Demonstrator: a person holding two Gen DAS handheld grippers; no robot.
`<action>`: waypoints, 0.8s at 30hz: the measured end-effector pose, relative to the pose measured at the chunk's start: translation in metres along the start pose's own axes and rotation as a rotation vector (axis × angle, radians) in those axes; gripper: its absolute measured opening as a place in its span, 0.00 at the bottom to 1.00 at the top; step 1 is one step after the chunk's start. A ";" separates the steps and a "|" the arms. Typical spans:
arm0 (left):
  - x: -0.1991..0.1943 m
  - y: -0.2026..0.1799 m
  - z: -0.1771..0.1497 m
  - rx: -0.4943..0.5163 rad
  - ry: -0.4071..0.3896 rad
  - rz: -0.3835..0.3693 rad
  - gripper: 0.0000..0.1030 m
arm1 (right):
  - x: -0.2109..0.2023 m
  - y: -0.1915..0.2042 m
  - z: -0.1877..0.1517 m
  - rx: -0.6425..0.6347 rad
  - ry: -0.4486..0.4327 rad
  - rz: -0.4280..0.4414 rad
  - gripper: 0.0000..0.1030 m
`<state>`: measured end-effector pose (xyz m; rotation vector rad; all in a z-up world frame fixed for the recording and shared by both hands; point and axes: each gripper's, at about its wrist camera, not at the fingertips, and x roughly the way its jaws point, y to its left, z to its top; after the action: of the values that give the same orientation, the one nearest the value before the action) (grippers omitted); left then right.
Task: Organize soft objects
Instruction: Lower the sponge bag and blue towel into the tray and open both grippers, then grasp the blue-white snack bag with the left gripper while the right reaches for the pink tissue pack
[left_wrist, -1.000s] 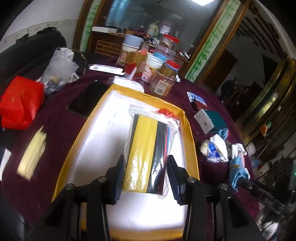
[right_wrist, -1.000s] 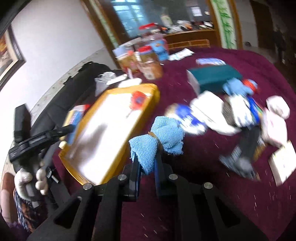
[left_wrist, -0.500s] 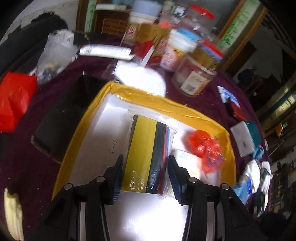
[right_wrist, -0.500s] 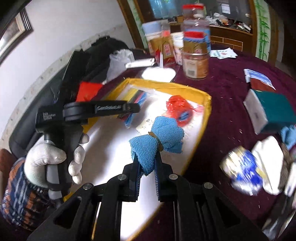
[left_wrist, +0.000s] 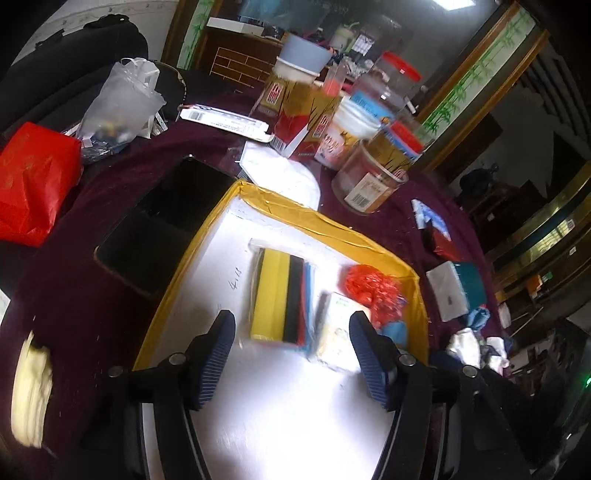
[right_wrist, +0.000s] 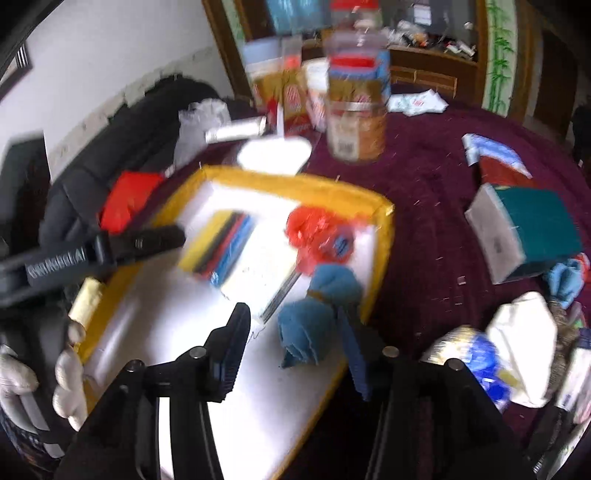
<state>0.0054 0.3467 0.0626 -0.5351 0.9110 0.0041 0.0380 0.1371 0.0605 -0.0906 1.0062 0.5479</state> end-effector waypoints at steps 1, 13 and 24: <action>-0.003 -0.001 -0.002 -0.004 -0.005 -0.005 0.69 | -0.014 -0.005 0.000 0.010 -0.029 0.008 0.49; -0.013 -0.095 -0.071 0.159 0.070 -0.106 0.71 | -0.162 -0.109 -0.070 0.130 -0.367 -0.188 0.86; 0.037 -0.189 -0.128 0.325 0.192 -0.078 0.71 | -0.169 -0.275 -0.172 0.518 -0.310 -0.273 0.86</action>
<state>-0.0248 0.1179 0.0547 -0.2701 1.0529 -0.2661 -0.0340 -0.2210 0.0578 0.3059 0.7877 0.0375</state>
